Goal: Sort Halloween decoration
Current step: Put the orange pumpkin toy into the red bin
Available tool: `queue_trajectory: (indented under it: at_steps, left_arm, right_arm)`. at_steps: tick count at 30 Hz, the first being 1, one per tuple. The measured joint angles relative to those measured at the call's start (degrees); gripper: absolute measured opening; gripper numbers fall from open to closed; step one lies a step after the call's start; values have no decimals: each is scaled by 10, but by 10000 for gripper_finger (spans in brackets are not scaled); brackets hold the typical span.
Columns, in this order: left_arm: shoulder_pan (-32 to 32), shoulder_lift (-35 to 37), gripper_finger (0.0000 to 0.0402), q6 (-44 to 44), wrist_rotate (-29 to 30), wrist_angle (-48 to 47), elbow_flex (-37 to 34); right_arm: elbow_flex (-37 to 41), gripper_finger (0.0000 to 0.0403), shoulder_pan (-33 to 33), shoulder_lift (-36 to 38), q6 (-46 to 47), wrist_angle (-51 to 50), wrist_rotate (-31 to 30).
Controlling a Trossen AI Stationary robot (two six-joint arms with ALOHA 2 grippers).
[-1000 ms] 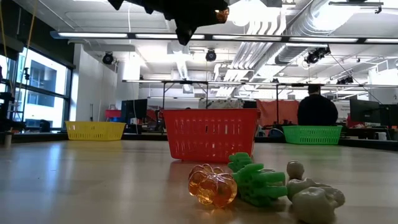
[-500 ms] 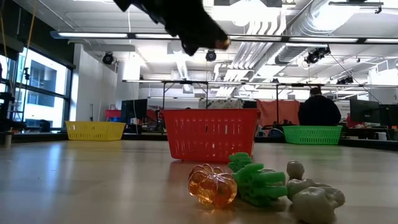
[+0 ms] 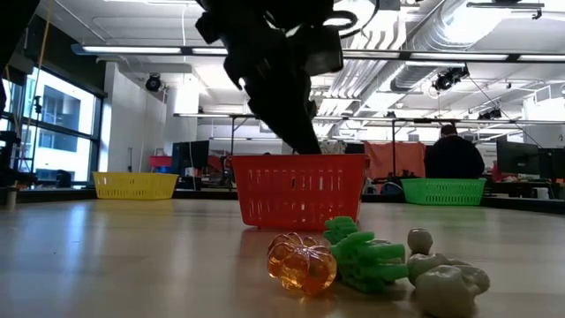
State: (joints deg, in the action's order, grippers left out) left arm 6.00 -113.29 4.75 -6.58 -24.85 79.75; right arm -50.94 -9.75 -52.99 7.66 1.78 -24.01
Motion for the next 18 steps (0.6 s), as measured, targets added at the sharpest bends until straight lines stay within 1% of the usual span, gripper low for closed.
queue_trajectory:
  at_steps: [8,13,18]
  left_arm:
    - [-1,-7,81,28,44,-16,0]
    - [-3,-7,84,29,48,-21,0]
    - [-9,-7,103,14,47,-23,0]
  right_arm:
    - [0,197,0,0,0,-1,0]
    - [0,197,0,0,-1,-3,0]
    - [0,197,0,0,-2,-4,0]
